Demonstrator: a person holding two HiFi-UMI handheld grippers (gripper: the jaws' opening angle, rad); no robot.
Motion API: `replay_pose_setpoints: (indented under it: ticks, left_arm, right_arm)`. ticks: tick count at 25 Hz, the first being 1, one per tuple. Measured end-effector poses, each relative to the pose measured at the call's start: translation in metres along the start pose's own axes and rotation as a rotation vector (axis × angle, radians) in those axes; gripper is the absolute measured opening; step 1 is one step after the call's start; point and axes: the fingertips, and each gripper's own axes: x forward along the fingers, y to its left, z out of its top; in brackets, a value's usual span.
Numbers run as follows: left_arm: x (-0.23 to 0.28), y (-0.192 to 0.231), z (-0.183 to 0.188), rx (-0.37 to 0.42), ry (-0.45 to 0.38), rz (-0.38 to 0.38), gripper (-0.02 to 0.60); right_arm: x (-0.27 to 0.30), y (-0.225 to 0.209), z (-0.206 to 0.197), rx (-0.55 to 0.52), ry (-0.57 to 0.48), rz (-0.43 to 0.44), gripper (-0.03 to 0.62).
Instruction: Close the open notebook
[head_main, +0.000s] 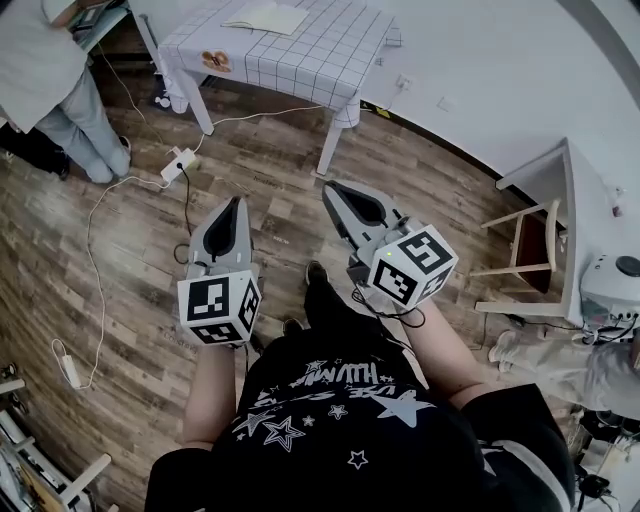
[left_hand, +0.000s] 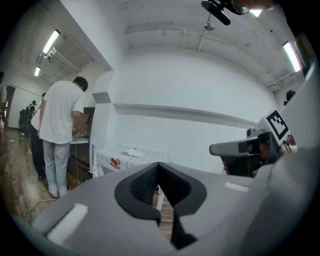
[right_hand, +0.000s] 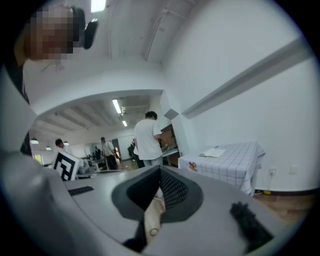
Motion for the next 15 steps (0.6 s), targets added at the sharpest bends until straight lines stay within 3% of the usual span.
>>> replay_pose_setpoints:
  ticks: [3, 7, 15]
  left_arm:
    - [0.010, 0.010, -0.003, -0.035, 0.009, 0.019, 0.009]
    - [0.034, 0.022, -0.002, -0.035, 0.022, 0.045, 0.009]
    - [0.105, 0.018, 0.015, -0.020, 0.032, 0.035, 0.009]
  right_arm:
    - [0.005, -0.011, 0.002, 0.053, -0.029, 0.052, 0.014]
    - [0.018, -0.045, 0.000, -0.020, -0.012, 0.009, 0.014]
    - [0.048, -0.104, 0.009, -0.100, 0.044, 0.027, 0.015]
